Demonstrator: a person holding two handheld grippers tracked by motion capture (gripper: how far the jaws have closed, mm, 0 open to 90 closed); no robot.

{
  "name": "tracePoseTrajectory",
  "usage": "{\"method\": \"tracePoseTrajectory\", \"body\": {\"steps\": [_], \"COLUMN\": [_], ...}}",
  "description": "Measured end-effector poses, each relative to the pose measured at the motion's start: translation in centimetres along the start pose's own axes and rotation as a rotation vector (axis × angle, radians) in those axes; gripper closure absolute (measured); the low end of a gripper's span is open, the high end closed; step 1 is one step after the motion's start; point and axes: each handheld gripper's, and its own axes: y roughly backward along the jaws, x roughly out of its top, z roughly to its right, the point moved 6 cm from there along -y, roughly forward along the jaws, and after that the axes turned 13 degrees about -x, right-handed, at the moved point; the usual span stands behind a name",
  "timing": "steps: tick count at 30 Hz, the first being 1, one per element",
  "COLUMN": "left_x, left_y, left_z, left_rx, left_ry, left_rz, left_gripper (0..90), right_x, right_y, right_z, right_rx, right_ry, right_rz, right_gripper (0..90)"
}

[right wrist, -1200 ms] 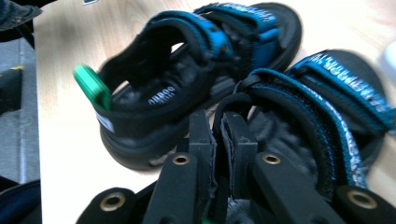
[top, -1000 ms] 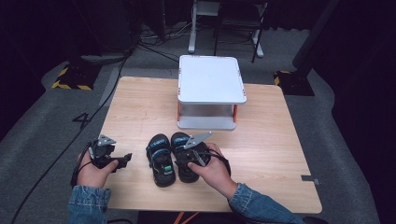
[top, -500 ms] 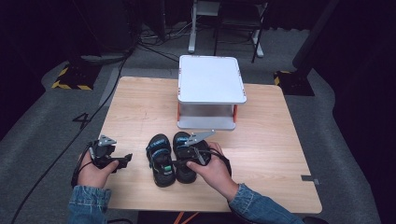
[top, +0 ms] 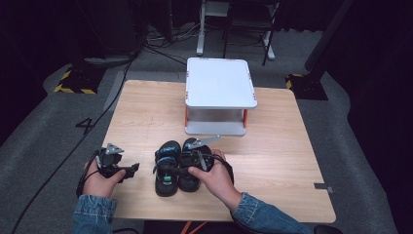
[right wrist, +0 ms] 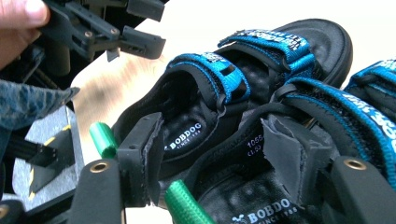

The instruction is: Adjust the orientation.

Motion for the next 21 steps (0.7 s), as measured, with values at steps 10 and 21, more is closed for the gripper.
{"method": "tracePoseTrajectory", "body": {"steps": [10, 21], "left_x": [0.2, 0.2], "left_y": [-0.1, -0.3], "left_z": [0.3, 0.2], "left_rx": [-0.009, -0.008], "left_ry": [-0.012, -0.009], "left_rz": [0.0, -0.002], "left_gripper": [23.9, 23.9], "right_x": [-0.8, -1.3], "right_y": [-1.6, -1.9], "right_z": [-1.8, -1.3], "right_rx": [-0.24, -0.233], "right_ry": [0.248, 0.307], "right_rz": [0.061, -0.015], "right_gripper": [41.9, 47.7]}}
